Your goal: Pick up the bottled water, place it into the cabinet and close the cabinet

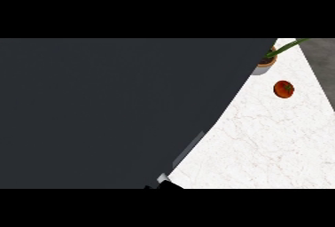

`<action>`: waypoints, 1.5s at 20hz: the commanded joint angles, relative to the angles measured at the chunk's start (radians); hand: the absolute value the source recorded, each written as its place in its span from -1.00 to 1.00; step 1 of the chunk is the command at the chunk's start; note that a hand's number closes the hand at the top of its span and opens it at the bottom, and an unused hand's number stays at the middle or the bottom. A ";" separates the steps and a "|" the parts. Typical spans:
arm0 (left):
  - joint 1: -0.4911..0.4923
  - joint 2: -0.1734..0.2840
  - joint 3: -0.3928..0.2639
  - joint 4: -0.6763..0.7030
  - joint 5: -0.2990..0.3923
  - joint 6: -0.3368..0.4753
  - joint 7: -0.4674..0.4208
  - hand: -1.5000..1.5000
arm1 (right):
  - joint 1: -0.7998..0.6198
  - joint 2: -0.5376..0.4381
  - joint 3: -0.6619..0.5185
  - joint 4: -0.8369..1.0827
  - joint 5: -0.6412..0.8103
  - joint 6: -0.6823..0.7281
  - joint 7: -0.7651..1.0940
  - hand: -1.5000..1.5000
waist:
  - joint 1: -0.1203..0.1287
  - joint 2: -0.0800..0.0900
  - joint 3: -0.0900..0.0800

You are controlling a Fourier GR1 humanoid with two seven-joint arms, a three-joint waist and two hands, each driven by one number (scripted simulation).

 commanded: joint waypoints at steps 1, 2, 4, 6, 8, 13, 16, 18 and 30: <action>0.002 0.016 0.016 -0.062 0.016 0.009 0.037 -1.00 | -0.210 0.062 0.070 0.153 0.042 -0.216 -0.018 1.00 | 0.014 0.009 0.001; 0.005 0.020 0.035 -0.048 0.034 0.002 0.045 -1.00 | -0.238 0.063 0.112 0.147 0.030 -0.297 0.009 1.00 | 0.006 0.008 0.002; 0.053 0.027 0.044 -0.108 0.027 0.004 0.042 -1.00 | -0.326 0.064 0.030 0.221 -0.073 -0.347 -0.015 1.00 | 0.022 0.012 0.003; 0.035 0.045 0.078 -0.087 0.048 -0.020 0.052 -1.00 | -0.387 0.065 0.004 0.311 -0.150 -0.401 -0.061 1.00 | 0.026 0.016 0.003; 0.094 0.037 0.086 -0.130 0.052 -0.027 0.052 -1.00 | -0.399 0.065 -0.003 0.392 -0.203 -0.385 -0.163 1.00 | 0.024 0.018 0.004; 0.085 0.033 0.137 -0.109 0.049 -0.043 0.049 -1.00 | -0.463 0.066 -0.054 0.500 -0.391 -0.131 -0.183 1.00 | 0.016 0.023 0.004; 0.084 0.044 0.145 -0.139 0.075 -0.049 0.083 -1.00 | -0.520 0.066 -0.067 0.562 -0.491 0.001 -0.143 1.00 | 0.020 0.024 0.004; 0.100 0.032 0.164 -0.149 0.064 -0.031 0.091 -1.00 | -0.465 0.066 -0.114 0.610 -0.517 0.117 -0.160 1.00 | 0.002 0.022 0.005; 0.108 0.002 0.254 -0.218 0.086 -0.038 0.201 -1.00 | -0.392 0.016 -0.295 0.878 -0.374 0.301 -0.351 1.00 | -0.015 0.020 0.005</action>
